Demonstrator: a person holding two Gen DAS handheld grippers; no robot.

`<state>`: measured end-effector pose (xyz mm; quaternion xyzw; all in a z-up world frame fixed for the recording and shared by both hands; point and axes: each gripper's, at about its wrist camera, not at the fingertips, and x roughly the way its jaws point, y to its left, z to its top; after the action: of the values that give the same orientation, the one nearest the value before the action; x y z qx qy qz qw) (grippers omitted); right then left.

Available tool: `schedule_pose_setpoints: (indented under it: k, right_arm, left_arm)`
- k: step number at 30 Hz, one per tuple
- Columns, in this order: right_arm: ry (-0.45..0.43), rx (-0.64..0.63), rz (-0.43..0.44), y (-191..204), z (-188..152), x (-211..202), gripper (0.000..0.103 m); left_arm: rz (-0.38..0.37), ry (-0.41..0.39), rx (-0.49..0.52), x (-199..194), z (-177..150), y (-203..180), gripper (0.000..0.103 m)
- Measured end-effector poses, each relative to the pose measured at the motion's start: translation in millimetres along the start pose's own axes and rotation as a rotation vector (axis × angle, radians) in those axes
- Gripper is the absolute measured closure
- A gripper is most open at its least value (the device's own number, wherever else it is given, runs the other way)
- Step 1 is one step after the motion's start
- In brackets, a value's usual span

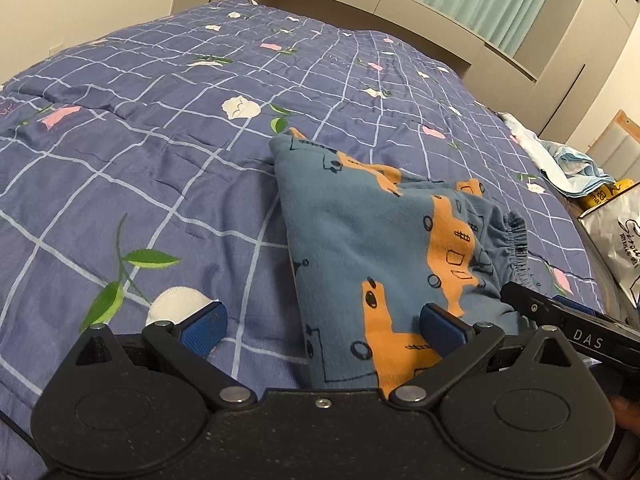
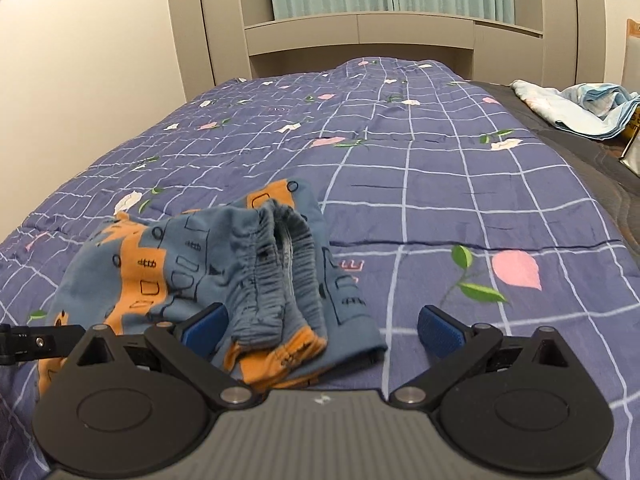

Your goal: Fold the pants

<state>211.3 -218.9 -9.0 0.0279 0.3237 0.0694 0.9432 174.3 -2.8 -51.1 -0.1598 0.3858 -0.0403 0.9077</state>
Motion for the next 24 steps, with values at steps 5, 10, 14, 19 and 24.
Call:
schedule_pose_setpoints:
  k: [5, 10, 14, 19, 24]
  right_arm:
    - [-0.013, 0.000, -0.011, 1.3, -3.6, 0.8, 0.000]
    - [-0.026, -0.003, -0.016, 2.9, -6.6, 1.9, 0.000]
    - [-0.031, 0.001, -0.012, 1.8, -8.1, 1.7, 0.000]
    - [-0.039, 0.001, -0.012, 1.5, -9.3, 1.5, 0.000]
    - [-0.044, 0.008, -0.006, 0.1, -10.7, 1.4, 0.000]
  left_arm:
    - [0.012, -0.014, 0.007, -4.0, -4.5, -1.0, 0.001]
    - [0.026, -0.015, 0.016, -7.7, -6.8, -3.2, 0.001]
    - [0.041, -0.016, 0.019, -9.8, -8.3, -5.2, 0.001]
    - [0.054, -0.015, 0.025, -11.3, -9.6, -6.9, 0.001]
    - [0.063, -0.008, 0.023, -11.4, -8.9, -8.6, 0.001]
